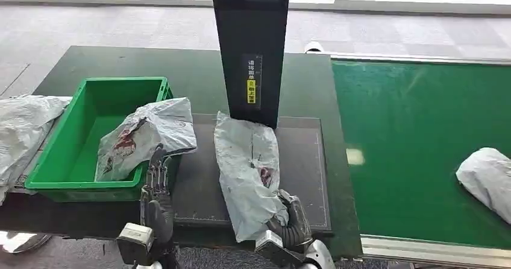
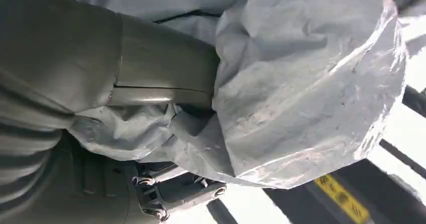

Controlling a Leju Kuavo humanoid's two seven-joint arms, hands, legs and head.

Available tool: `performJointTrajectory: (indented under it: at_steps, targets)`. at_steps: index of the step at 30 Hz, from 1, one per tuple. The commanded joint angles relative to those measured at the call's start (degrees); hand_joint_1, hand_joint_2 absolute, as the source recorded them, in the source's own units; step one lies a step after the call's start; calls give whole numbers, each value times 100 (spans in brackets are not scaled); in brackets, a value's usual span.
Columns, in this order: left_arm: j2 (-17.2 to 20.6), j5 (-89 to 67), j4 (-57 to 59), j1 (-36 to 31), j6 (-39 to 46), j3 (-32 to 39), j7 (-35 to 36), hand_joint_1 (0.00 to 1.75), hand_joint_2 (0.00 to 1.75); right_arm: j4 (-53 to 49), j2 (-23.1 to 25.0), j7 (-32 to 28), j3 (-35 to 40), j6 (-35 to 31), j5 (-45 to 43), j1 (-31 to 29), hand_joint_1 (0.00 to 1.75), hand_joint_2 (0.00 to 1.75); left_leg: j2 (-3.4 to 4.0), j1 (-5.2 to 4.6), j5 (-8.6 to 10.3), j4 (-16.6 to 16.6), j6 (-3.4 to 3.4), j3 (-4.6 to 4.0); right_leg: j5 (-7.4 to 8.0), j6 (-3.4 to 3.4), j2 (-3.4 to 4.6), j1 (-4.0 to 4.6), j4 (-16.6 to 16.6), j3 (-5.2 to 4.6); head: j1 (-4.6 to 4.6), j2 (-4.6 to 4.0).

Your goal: Moved the parcel from conveyor to table for the left to box.

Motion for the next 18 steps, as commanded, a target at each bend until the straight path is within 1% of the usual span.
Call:
performJointTrajectory:
  at_steps: [1, 6, 7, 8, 9, 12, 13, 14, 16, 18]
  targets:
    - [131, 0, 566, -314, -53, -100, 17, 0, 0, 1029, -91, 9, 613, -61, -147, -331, 175, 175, 1, -1, 2, -9, 0, 10, 1, -2, -1, 0, -8, 10, 0, 2]
    - [131, 0, 566, -314, -53, -100, 17, 0, 0, 1029, -91, 9, 613, -61, -147, -331, 175, 175, 1, 1, 2, -7, 0, 9, 3, -2, -1, 2, -9, 8, 0, 2]
    - [131, 0, 566, -314, -53, -100, 17, 0, 0, 1029, -91, 9, 613, -61, -147, -331, 133, 175, 1, 3, 7, -13, 1, 11, 8, -4, -2, 4, -16, 11, 0, 0]
    - [85, -26, 500, -265, -5, -20, 17, 0, 0, 1112, -6, 32, 606, 152, -182, -452, 99, 175, 1, 4, 4, -7, 0, 10, 5, -3, 0, 5, -12, 9, 0, 2]
    - [57, -69, 471, -243, -46, 32, 17, 0, 0, 1115, 43, 47, 567, 200, -168, -513, 65, 175, 5, -1, 3, -6, 0, 10, 3, -2, 5, 0, -7, 5, 0, 0]
    - [11, -118, 403, -188, -91, 105, 17, 0, 0, 1072, 85, 123, 518, 248, -126, -567, 65, 175, 17, 2, 5, -9, 0, 10, 11, -4, 16, 4, -11, 4, 2, 2]
    - [11, -118, 403, -188, -91, 105, 17, 0, 0, 1072, 85, 123, 518, 248, -126, -567, 0, 175, 18, 3, 5, -9, 0, 13, 11, -4, 14, 5, -13, 7, 0, 2]
    - [-36, -125, 309, -125, -64, 182, 17, 0, 0, 945, 88, 139, 319, 31, -175, -564, 0, 175, 13, 2, 4, -6, 0, 14, 8, -5, 9, 3, -8, 7, 0, 0]
    - [-91, -176, 202, -42, -114, 265, 17, 0, 0, 773, 48, 206, 144, 31, -128, -553, 0, 175, 12, 2, 5, -6, 1, 13, 8, -5, 12, 3, -9, 7, 0, 2]
    - [-157, -274, 170, -6, -235, 351, 17, 0, 0, 597, 27, 314, -151, -113, 46, -480, 0, 175, 17, 1, 4, -4, 2, 9, 9, -4, 15, 2, -7, 4, 0, 0]
